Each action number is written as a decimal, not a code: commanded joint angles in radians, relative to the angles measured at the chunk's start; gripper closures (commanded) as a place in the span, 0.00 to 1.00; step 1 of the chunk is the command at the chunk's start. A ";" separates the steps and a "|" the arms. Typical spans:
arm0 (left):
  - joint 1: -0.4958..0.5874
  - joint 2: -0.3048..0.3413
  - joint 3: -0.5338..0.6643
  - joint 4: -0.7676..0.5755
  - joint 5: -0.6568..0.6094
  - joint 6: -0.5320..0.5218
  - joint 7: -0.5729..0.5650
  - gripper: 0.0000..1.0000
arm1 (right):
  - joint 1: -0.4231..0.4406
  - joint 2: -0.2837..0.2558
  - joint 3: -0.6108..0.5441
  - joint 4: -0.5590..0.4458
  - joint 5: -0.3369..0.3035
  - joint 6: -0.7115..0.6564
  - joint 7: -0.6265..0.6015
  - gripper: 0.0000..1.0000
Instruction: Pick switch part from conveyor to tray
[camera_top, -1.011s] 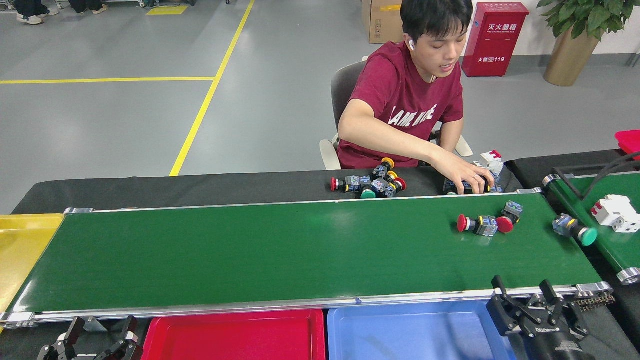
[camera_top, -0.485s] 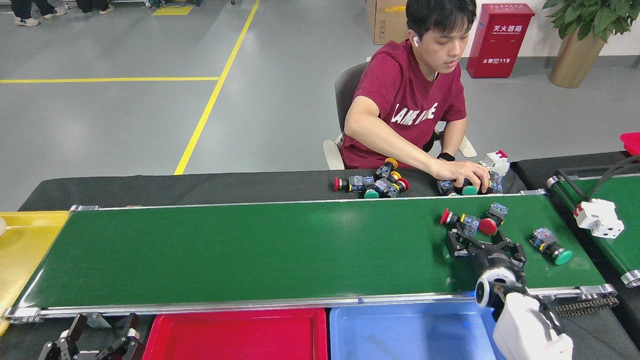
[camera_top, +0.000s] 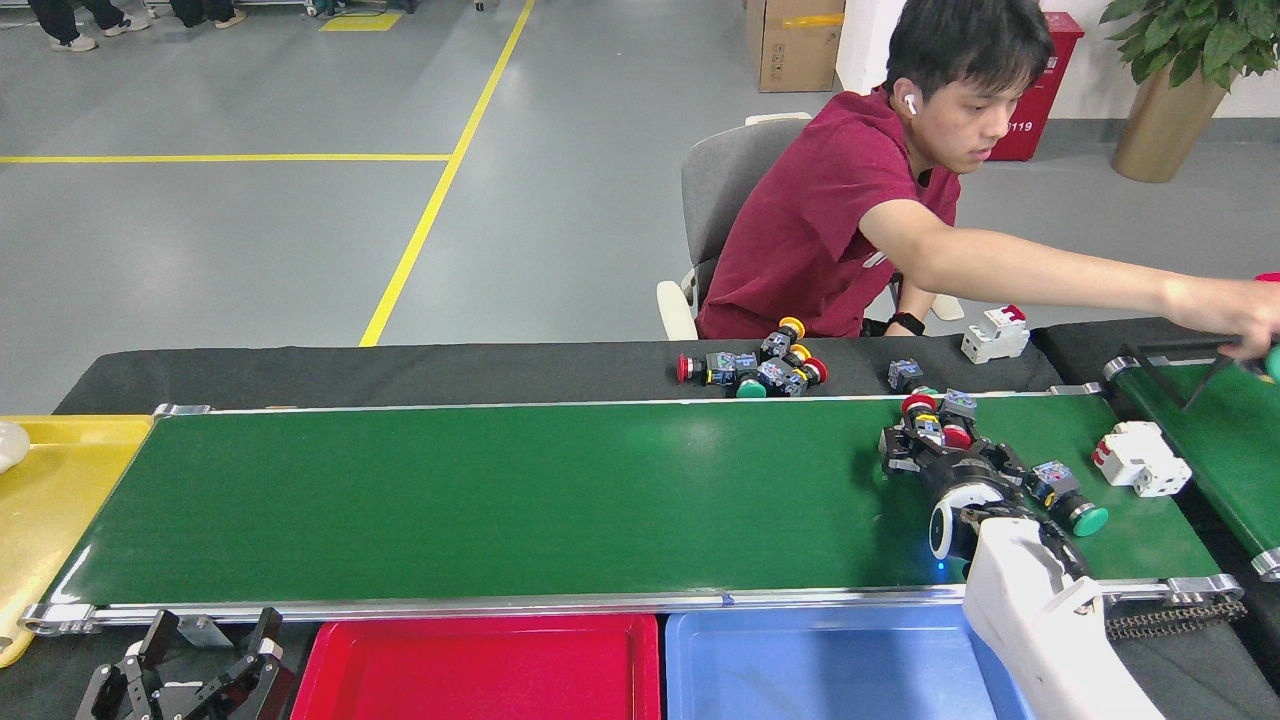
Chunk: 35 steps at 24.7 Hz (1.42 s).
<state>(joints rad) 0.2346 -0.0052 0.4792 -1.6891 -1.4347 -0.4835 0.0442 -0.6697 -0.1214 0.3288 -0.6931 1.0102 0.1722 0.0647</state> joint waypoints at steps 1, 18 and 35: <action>0.002 0.011 0.007 -0.011 0.002 -0.001 0.005 0.00 | 0.018 -0.007 -0.004 -0.123 -0.002 -0.054 0.009 0.73; 0.003 0.011 0.001 -0.012 0.005 -0.001 0.005 0.00 | 0.417 -0.032 0.328 -0.813 0.028 -0.754 0.214 0.23; 0.012 0.010 0.013 -0.015 0.007 -0.001 0.005 0.00 | 0.395 0.003 -0.105 -0.772 0.050 -0.341 0.322 0.01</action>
<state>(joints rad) 0.2460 -0.0052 0.4867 -1.6897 -1.4327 -0.4834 0.0453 -0.2675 -0.0981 0.2420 -1.4545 1.0606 -0.2839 0.3920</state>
